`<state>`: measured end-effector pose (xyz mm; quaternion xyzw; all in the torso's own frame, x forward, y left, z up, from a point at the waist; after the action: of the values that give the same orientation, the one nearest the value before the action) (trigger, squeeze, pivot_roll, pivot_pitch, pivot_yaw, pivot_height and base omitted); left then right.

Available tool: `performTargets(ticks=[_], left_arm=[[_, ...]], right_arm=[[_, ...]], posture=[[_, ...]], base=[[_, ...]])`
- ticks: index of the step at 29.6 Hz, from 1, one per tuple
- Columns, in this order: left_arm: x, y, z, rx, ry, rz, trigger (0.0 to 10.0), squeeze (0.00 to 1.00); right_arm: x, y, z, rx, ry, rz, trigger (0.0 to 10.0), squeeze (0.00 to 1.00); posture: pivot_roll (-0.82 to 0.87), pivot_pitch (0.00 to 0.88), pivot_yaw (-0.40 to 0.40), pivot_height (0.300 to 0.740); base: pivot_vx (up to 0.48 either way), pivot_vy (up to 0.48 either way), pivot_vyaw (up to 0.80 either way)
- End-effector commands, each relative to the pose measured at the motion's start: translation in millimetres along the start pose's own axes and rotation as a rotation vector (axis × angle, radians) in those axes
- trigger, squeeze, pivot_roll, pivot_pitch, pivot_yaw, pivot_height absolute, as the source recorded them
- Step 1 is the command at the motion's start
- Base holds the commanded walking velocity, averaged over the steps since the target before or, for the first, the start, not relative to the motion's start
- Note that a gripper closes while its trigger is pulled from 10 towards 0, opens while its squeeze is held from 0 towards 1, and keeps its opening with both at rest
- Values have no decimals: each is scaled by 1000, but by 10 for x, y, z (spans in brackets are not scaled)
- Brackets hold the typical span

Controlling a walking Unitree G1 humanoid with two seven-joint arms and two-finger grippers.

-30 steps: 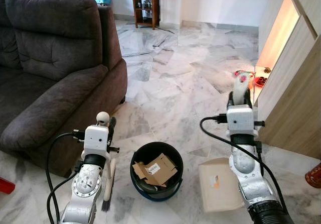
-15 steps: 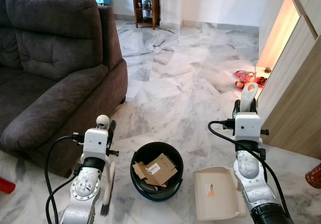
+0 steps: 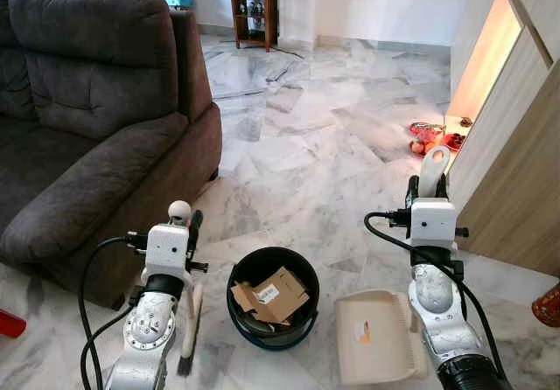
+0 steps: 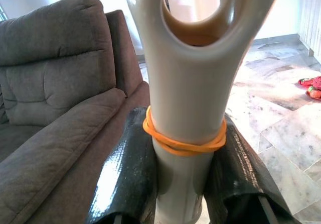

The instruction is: Sweep floor

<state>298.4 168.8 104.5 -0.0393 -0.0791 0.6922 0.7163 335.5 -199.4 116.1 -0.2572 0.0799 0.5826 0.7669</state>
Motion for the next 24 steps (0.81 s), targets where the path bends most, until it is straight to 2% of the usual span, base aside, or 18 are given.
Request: performTargets(ticks=[1,17,24], left_arm=[[32,-16,131,-66,-8,7,10000,0],[35,-27,139,-70,-7,13,10000,0],[38,-27,143,-72,-7,15,10000,0]], right_arm=[[-41,-54,79,-42,-8,-10,10000,0],[-18,-50,68,-39,-15,5,10000,0],[-13,-49,70,-40,-19,9,10000,0]], posture=[[53,0,42,740],[54,0,40,740],[56,0,38,740]], base=[[0,0,0],[0,0,0],[-255,0,0]])
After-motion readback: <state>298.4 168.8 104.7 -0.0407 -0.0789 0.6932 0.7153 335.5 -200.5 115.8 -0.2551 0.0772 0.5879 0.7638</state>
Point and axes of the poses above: a point about 5 cm out from each wrist's last joint towards the gripper, its own y axis pointing back from the gripper into the wrist, its own z axis along the axis of the wrist's last joint, x = y × z, the point moved 3 cm from there along -y, pointing out of the wrist towards the gripper, and after that the axes turned 8 degrees about y, right-handed, at the moved point
